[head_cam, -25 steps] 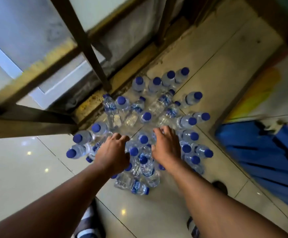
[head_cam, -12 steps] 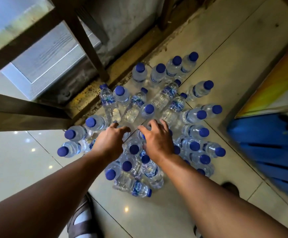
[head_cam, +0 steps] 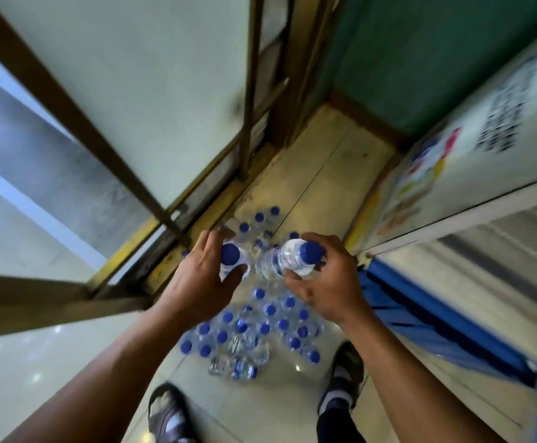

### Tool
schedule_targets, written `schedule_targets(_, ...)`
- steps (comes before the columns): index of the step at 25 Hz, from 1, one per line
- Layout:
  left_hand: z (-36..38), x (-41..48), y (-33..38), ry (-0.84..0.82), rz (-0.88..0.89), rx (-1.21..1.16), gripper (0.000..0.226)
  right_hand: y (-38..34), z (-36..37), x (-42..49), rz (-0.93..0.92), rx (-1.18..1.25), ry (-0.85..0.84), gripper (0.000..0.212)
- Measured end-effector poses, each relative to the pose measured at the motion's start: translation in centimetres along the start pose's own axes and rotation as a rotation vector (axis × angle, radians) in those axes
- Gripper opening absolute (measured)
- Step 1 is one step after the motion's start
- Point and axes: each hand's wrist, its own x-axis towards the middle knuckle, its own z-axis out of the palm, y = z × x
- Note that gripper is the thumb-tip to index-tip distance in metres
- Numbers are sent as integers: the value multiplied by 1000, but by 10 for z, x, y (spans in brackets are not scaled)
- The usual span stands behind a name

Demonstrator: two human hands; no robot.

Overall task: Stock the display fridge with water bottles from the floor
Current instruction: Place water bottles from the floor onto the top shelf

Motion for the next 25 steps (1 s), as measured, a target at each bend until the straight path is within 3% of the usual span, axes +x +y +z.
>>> schedule_targets(3, -84, -7, 104, 95, 164, -206, 51, -93, -111, -18, -4, 227, 76, 46)
schedule_targets(6, -161, -10, 231, 178, 354, -435, 47, -186, -237, -56, -143, 402, 156, 37)
schedule_targets(12, -228, -19, 471, 200, 678, -810, 39, -290, -430, -129, -382, 748, 428, 63)
schedule_targets(15, -227, -31, 579, 134, 732, -918, 20, -313, -524, -155, -475, 829, 499, 69)
schedule_targets(19, -208, -40, 685, 68, 797, -945, 28, -313, -644, -189, -415, 743, 726, 87)
schedule_targets(23, -184, -46, 755, 90, 727, -1001, 27, -275, -741, -201, -485, 560, 891, 57)
schedule_targets(25, -169, -48, 775, 90, 710, -926, 37, -256, -777, -191, -459, 458, 959, 56)
